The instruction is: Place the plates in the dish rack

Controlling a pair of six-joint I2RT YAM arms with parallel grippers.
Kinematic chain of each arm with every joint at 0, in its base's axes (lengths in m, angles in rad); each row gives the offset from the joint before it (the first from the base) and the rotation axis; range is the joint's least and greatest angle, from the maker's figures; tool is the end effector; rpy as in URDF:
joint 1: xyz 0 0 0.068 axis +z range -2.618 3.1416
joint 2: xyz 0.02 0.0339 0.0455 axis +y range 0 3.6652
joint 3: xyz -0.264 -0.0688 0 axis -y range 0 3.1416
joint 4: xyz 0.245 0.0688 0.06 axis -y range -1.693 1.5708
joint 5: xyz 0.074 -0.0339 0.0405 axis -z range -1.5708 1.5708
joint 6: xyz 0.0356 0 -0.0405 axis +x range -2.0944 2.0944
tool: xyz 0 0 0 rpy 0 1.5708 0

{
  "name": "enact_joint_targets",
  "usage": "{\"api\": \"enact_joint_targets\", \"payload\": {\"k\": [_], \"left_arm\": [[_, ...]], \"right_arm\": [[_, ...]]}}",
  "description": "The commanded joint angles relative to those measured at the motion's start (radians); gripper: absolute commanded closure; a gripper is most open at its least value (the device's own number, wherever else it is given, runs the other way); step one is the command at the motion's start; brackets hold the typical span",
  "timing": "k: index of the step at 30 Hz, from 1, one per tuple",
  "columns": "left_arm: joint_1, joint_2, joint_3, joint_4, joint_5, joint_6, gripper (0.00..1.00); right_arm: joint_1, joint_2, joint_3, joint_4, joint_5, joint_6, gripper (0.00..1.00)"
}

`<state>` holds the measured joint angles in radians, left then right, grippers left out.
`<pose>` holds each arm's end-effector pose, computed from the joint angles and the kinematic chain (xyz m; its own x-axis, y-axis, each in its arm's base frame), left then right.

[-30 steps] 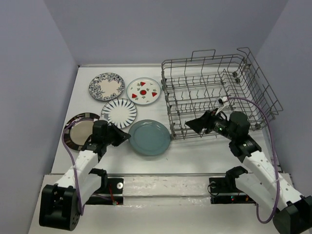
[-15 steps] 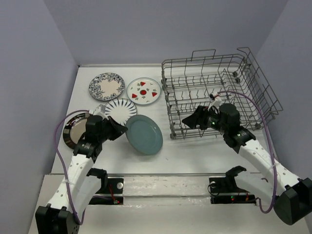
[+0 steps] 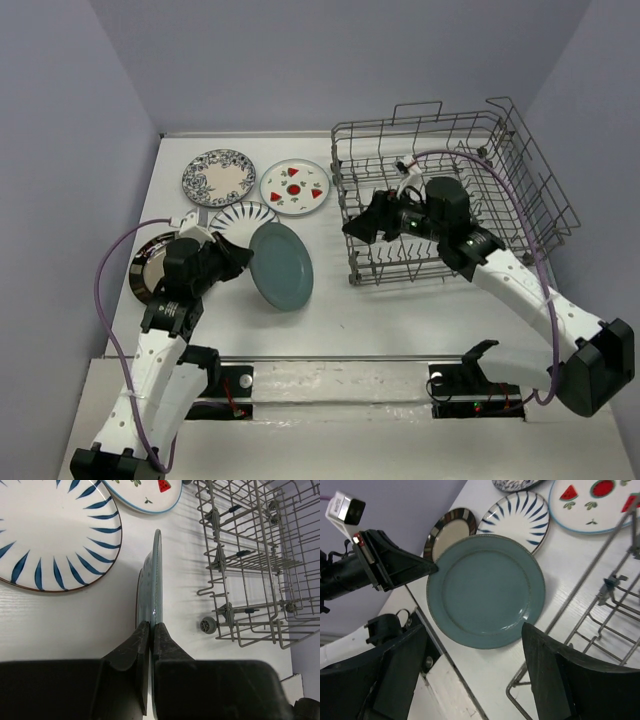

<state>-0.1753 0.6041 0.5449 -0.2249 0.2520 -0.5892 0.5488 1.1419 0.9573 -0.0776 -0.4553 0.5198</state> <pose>0.1510 -0.0358 0.2785 -0.4543 -0.4661 -0.7592 0.1830 0.7852 -0.5915 0.2174 0.1513 0.3401 -0.6046 0.1532 -0.7816 -0.6113 0.5399 0.5787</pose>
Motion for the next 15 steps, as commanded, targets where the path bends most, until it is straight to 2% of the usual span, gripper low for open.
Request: {"api": "enact_joint_targets", "payload": {"k": [1,4,6,8,9,11,12,14,15], "left_arm": [[-0.001,-0.023,-0.037,0.140,0.058,-0.037,0.94],[-0.001,-0.009,-0.072,0.167,0.069,-0.055,0.94],[-0.001,-0.007,-0.076,0.170,0.067,-0.058,0.94],[0.000,-0.006,-0.082,0.171,0.064,-0.057,0.94],[0.002,-0.007,-0.085,0.171,0.063,-0.055,0.94],[0.002,-0.009,-0.095,0.176,0.061,-0.055,0.94],[0.000,-0.010,-0.100,0.176,0.061,-0.052,0.94],[0.000,-0.015,-0.102,0.173,0.061,-0.047,0.94],[0.000,-0.017,-0.099,0.170,0.061,-0.044,0.94]], "right_arm": [[0.113,0.147,0.148,0.026,-0.040,-0.081,0.19],[0.206,0.289,0.256,-0.028,0.024,-0.161,0.26],[0.206,0.359,0.302,-0.036,0.038,-0.207,0.39],[0.206,0.460,0.380,-0.066,0.047,-0.280,0.44],[0.206,0.501,0.415,-0.094,0.041,-0.367,0.47],[0.191,0.583,0.501,-0.208,-0.012,-0.470,0.47],[0.180,0.655,0.588,-0.238,-0.098,-0.572,0.43],[0.122,0.712,0.656,-0.295,-0.240,-0.648,0.34],[0.097,0.743,0.741,-0.318,-0.297,-0.676,0.26]]}}
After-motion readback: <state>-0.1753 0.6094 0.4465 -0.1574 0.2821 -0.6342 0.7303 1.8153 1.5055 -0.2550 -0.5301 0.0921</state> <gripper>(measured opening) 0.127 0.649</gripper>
